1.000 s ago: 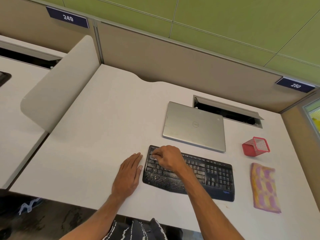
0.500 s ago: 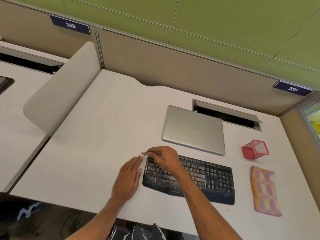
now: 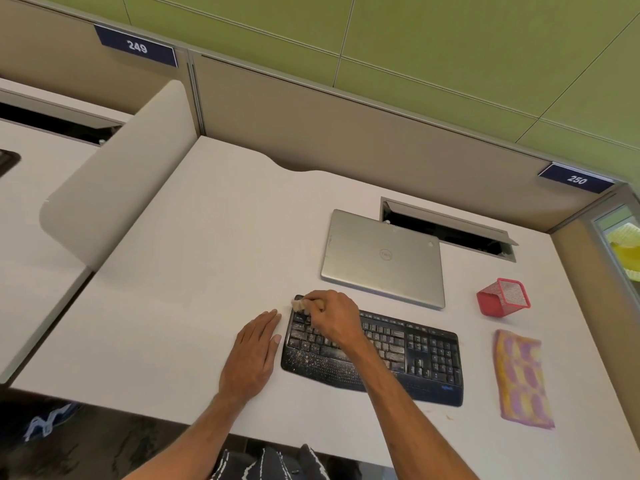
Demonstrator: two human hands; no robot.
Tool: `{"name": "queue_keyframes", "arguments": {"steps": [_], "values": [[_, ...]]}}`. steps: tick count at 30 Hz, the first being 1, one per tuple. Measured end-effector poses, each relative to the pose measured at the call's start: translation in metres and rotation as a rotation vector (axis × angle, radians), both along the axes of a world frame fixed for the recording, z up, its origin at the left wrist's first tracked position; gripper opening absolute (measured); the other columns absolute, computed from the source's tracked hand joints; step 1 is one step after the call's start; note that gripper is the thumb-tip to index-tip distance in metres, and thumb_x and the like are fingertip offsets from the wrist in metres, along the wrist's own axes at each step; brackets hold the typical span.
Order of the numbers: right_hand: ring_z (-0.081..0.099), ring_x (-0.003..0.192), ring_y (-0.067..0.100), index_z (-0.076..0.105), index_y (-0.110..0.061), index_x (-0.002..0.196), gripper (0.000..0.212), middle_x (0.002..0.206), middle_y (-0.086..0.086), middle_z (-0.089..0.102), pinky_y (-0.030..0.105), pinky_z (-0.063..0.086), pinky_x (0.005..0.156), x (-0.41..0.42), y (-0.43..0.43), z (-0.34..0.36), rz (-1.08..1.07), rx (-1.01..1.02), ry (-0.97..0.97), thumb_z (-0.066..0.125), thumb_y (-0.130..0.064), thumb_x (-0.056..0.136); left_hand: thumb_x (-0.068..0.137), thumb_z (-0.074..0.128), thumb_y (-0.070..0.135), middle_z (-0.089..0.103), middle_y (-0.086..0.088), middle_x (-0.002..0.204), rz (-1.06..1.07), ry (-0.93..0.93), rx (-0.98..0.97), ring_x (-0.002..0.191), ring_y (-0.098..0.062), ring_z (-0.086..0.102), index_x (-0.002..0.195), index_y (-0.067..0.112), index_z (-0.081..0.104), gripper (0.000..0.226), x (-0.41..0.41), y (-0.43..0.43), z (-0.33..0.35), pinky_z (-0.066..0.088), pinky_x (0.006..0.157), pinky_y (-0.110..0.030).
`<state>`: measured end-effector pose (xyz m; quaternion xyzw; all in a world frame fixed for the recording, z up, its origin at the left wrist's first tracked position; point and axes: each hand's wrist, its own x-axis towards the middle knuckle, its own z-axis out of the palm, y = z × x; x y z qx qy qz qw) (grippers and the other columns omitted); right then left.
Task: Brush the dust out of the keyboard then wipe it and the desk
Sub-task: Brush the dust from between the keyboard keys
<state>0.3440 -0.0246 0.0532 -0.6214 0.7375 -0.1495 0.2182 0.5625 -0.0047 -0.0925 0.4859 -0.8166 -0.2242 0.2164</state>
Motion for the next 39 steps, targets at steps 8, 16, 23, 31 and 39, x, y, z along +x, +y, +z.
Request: {"name": "queue_keyframes", "arguments": {"steps": [8, 16, 23, 31, 39], "values": [[0.068, 0.063, 0.013, 0.075, -0.032, 0.121, 0.027, 0.090, -0.018, 0.075, 0.031, 0.060, 0.063, 0.001, 0.004, -0.001, 0.033, 0.067, -0.033, 0.059, -0.045, 0.104, 0.120, 0.034, 0.039, 0.042, 0.008, 0.171, 0.000, 0.007, -0.017, 0.160, -0.009, 0.033, 0.167, 0.023, 0.043, 0.051, 0.000, 0.001, 0.000, 0.033, 0.131, -0.040], [0.054, 0.059, -0.004, 0.080, -0.031, 0.112, 0.021, 0.095, -0.018, 0.077, 0.014, 0.039, 0.057, 0.001, 0.007, 0.000, 0.038, 0.131, 0.000, 0.065, -0.041, 0.100, 0.120, 0.034, 0.038, 0.043, 0.008, 0.171, -0.002, 0.026, -0.021, 0.160, -0.008, 0.033, 0.167, 0.023, 0.044, 0.050, 0.001, 0.001, 0.004, 0.032, 0.131, -0.038], [0.052, 0.047, 0.001, 0.080, -0.023, 0.109, 0.023, 0.085, -0.012, 0.078, 0.013, 0.036, 0.046, -0.006, 0.011, -0.002, -0.155, 0.039, 0.057, 0.060, -0.032, 0.102, 0.120, 0.032, 0.039, 0.041, 0.008, 0.172, -0.007, 0.026, 0.002, 0.161, -0.008, 0.031, 0.168, 0.024, 0.042, 0.051, 0.002, 0.001, 0.004, 0.030, 0.132, -0.039], [0.049, 0.044, 0.000, 0.079, -0.021, 0.112, 0.022, 0.085, -0.011, 0.077, 0.011, 0.033, 0.042, -0.010, 0.012, -0.003, -0.190, 0.058, -0.032, 0.062, -0.032, 0.103, 0.120, 0.032, 0.039, 0.042, 0.009, 0.172, -0.003, 0.021, 0.004, 0.161, -0.007, 0.031, 0.168, 0.024, 0.042, 0.051, 0.001, 0.001, 0.004, 0.028, 0.133, -0.037], [0.053, 0.050, 0.003, 0.080, -0.020, 0.108, 0.018, 0.086, -0.012, 0.076, 0.019, 0.043, 0.048, -0.003, 0.013, -0.001, -0.106, 0.175, -0.009, 0.064, -0.026, 0.101, 0.120, 0.031, 0.040, 0.041, 0.009, 0.172, 0.000, 0.020, 0.008, 0.161, -0.007, 0.031, 0.168, 0.025, 0.042, 0.052, 0.002, 0.002, 0.004, 0.030, 0.132, -0.038]]}}
